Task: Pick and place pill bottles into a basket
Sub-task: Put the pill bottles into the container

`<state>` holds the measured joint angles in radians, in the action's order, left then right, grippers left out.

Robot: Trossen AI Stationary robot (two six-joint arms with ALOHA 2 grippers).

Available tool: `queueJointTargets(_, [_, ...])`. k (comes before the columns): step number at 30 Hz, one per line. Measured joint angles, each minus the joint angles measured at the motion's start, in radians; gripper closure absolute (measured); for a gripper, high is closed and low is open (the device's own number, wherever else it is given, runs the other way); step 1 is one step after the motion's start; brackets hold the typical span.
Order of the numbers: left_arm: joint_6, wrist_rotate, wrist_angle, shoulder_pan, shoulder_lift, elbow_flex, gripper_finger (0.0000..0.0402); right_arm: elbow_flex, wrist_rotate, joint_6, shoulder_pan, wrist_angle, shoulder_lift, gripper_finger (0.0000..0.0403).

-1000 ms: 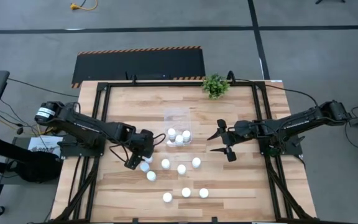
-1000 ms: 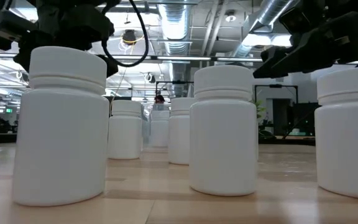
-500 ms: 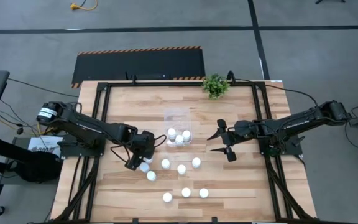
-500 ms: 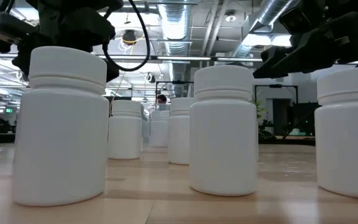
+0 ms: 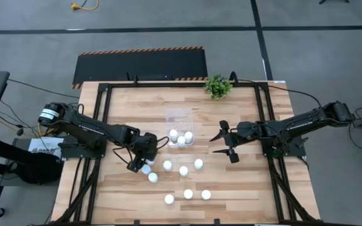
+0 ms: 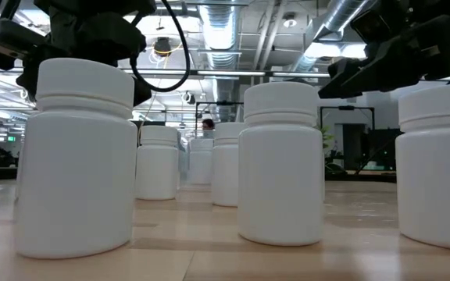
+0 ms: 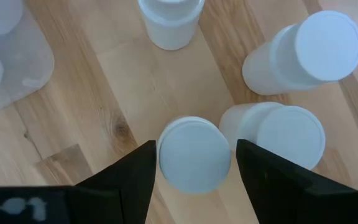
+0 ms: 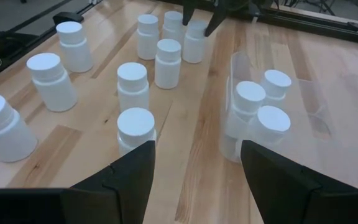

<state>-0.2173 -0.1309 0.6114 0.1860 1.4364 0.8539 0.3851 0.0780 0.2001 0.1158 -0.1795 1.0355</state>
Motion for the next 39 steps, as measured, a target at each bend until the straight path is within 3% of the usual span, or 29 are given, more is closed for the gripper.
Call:
queueJointTargets(9, [0.018, 0.006, -0.001, 0.000, 0.000, 0.000, 0.0194, 0.000, 0.000, 0.000, 0.000, -0.001, 0.000, 0.0173])
queueJointTargets(18, [0.018, 0.004, -0.001, 0.000, -0.001, 0.001, 0.0257, 0.000, 0.000, 0.000, 0.000, 0.000, 0.000, 0.0173])
queueJointTargets(27, [0.022, 0.004, -0.017, 0.000, -0.003, 0.005, 0.0227, 0.000, 0.000, 0.001, 0.000, -0.001, 0.000, 0.0173])
queueJointTargets(34, [0.001, 0.024, 0.072, 0.000, -0.005, 0.109, 0.0258, 0.000, 0.000, 0.002, 0.000, -0.001, 0.000, 0.0173])
queueJointTargets(39, [-0.044, 0.080, 0.141, -0.007, -0.005, 0.209, 0.0243, 0.000, 0.000, 0.011, 0.000, -0.002, 0.000, 0.0173])
